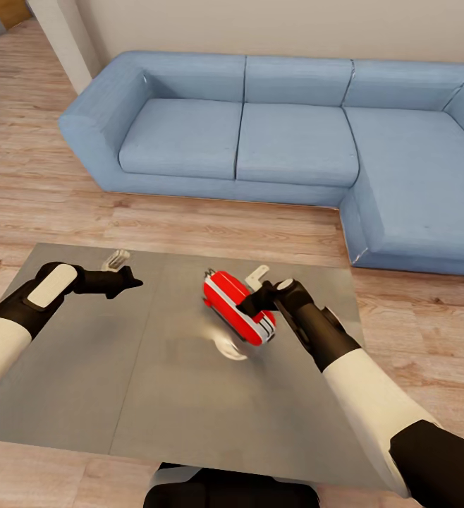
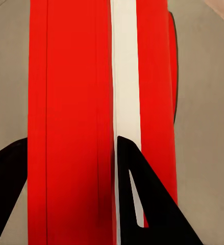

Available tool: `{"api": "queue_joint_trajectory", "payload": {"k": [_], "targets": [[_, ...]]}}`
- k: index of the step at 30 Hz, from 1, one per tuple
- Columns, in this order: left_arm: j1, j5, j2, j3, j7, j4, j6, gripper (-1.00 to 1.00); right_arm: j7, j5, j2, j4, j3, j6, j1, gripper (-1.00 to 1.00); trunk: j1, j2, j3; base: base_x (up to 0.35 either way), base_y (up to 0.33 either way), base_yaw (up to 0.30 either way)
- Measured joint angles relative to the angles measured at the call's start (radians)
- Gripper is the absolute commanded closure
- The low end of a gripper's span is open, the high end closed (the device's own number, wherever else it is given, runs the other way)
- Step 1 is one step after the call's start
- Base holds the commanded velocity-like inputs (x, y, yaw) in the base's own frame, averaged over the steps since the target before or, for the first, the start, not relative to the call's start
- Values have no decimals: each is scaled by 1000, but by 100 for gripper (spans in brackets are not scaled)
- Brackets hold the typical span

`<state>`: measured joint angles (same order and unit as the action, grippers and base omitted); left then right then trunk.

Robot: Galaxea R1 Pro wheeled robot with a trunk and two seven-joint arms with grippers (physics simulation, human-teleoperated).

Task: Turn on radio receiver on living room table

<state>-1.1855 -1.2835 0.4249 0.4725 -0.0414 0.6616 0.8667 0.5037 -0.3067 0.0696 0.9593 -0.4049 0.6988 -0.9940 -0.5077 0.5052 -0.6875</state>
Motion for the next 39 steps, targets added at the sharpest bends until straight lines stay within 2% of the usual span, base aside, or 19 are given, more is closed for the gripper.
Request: {"api": "queue_joint_trajectory", "payload": {"k": [9, 15, 30, 32, 35, 39], "targets": [[0, 0, 0, -1, 0, 0, 0, 100, -1, 7, 1, -40, 0, -27, 0, 100, 0, 0, 0, 0, 0, 0], [0, 0, 0, -2, 0, 0, 0, 100, -28, 5, 1, -52, 0, -62, 0, 100, 0, 0, 0, 0, 0, 0], [0, -2, 0, -2, 0, 0, 0, 100, -32, 10, 1, -61, 0, -80, 0, 100, 0, 0, 0, 0, 0, 0], [0, -3, 0, -2, 0, -1, 0, 100, -33, 24, 0, -61, 0, -79, 0, 100, 0, 0, 0, 0, 0, 0], [0, -5, 0, -2, 0, -2, -1, 100, -34, 71, -4, -61, 0, -78, 0, 100, 0, 0, 0, 0, 0, 0], [0, -5, 0, -2, 0, -2, -2, 100, -36, 77, -6, -61, 0, -79, 0, 100, 0, 0, 0, 0, 0, 0]]}}
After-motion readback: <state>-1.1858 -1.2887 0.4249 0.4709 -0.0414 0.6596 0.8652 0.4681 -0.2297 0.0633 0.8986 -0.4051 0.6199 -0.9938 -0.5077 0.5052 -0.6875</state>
